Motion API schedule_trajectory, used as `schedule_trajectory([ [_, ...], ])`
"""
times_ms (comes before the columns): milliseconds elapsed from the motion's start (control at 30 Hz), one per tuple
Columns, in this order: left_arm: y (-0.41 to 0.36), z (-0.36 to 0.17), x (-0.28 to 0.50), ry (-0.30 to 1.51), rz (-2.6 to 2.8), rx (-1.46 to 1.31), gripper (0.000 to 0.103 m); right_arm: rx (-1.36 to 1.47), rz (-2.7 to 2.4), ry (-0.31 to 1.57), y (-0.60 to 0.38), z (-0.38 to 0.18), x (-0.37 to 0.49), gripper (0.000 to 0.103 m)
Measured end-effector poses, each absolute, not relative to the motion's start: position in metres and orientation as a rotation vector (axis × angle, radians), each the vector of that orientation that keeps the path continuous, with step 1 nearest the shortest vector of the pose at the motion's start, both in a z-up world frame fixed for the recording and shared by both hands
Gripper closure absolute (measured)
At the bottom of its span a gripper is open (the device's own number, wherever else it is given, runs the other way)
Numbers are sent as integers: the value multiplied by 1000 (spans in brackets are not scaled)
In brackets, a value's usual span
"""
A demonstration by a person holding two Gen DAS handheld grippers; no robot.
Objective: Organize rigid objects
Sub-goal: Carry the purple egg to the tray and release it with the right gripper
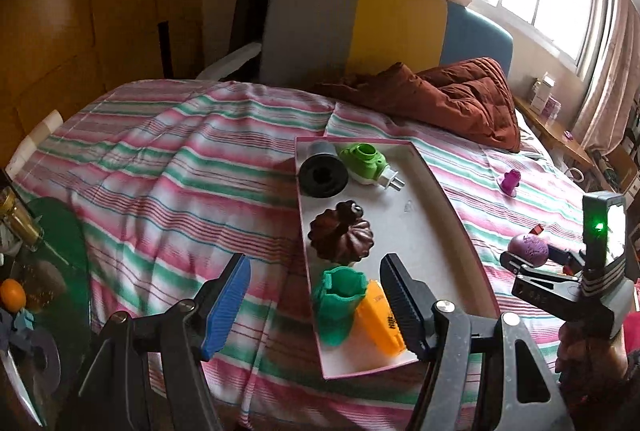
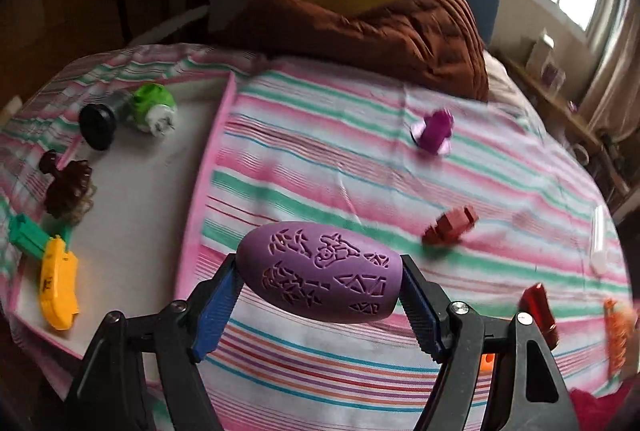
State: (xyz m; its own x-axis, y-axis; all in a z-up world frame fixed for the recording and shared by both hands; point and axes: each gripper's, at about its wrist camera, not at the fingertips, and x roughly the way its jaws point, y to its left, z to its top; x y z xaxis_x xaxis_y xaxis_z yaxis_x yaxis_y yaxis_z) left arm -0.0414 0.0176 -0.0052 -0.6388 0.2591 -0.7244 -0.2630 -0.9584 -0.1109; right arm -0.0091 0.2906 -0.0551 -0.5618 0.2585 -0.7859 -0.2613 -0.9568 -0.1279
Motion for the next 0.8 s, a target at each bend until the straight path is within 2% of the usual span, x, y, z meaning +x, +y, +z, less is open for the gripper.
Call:
schedule_trajectory([
  [467, 4, -2, -41, -1, 2644, -1151, 35, -1139, 2739, -98, 224, -6, -22, 27],
  [800, -7, -1, -43, -17, 2669, -1150, 35, -1152, 2807, -157, 190, 0, -47, 27],
])
